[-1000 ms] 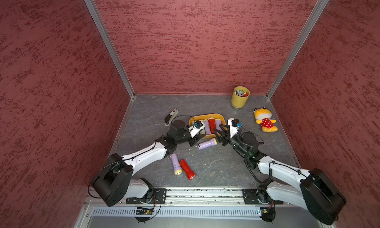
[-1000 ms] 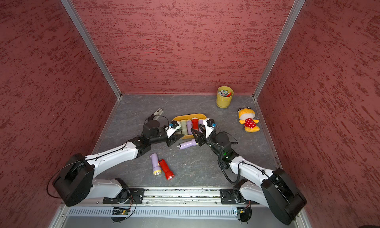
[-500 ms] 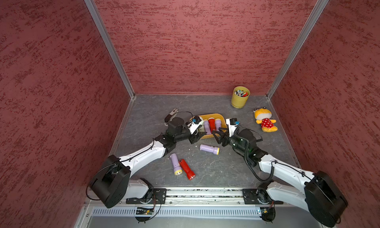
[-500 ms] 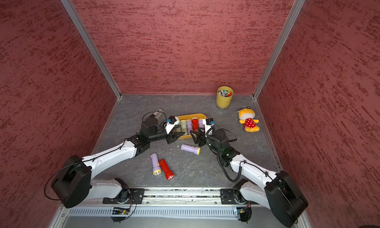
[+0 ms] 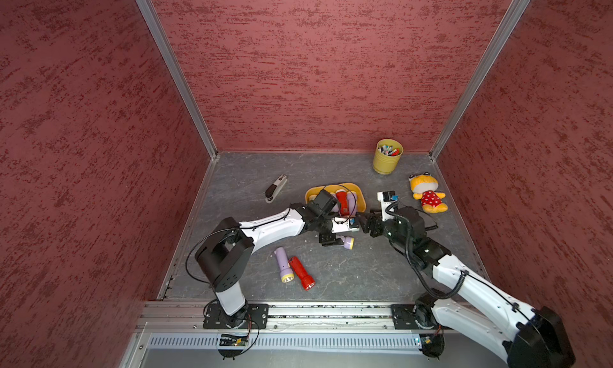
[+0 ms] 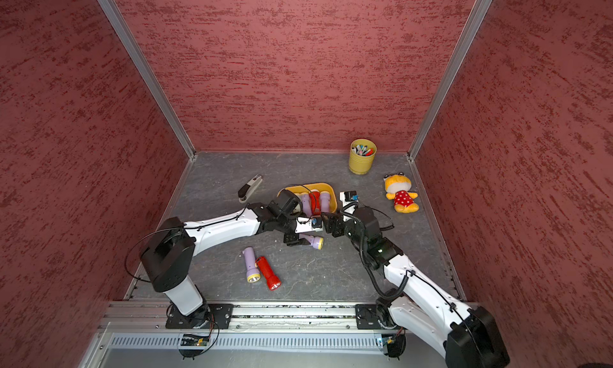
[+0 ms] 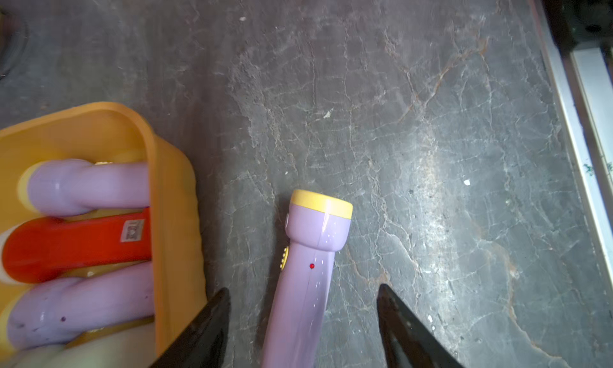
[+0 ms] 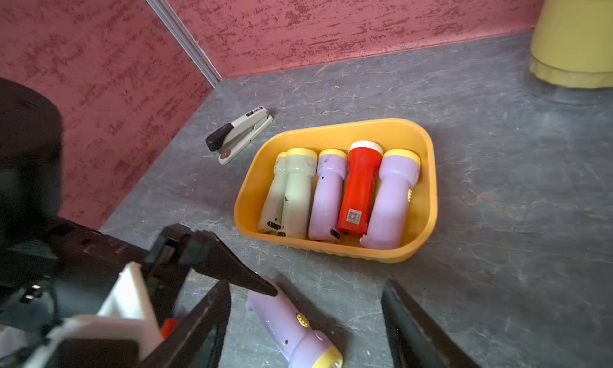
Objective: Put the flashlights into the storage boxes
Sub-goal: Pick up the flashlight from the center of the board.
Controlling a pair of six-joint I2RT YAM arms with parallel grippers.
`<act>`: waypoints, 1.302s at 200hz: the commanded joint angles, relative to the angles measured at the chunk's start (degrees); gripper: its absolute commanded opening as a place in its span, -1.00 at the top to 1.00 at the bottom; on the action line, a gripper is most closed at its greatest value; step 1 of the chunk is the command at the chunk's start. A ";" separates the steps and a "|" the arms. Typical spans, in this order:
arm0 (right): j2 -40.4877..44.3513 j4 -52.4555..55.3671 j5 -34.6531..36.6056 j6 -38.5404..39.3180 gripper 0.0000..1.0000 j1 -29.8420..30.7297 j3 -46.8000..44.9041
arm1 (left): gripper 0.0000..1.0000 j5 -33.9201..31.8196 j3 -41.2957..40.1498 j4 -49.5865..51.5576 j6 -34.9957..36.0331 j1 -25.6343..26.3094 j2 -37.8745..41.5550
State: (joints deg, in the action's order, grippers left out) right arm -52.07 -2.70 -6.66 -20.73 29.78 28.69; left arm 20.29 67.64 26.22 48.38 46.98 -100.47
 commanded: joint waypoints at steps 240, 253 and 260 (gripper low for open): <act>17.32 -2.95 11.89 -3.05 -0.41 -0.25 -6.16 | 0.64 -9.54 13.22 6.89 -32.97 -0.35 -5.48; 16.43 -2.99 13.12 -3.00 -0.40 -0.25 -5.30 | 0.70 -10.00 15.24 7.31 -40.64 -2.04 -5.27; 15.72 -3.50 12.98 -2.91 -0.40 -0.25 -4.94 | 0.74 -10.59 16.34 7.42 -44.99 -3.04 -5.36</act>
State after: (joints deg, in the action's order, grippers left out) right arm -35.31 -3.70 2.90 -22.59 29.74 22.55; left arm 10.50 80.20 35.46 23.27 47.11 -107.33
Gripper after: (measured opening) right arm 0.702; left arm 0.397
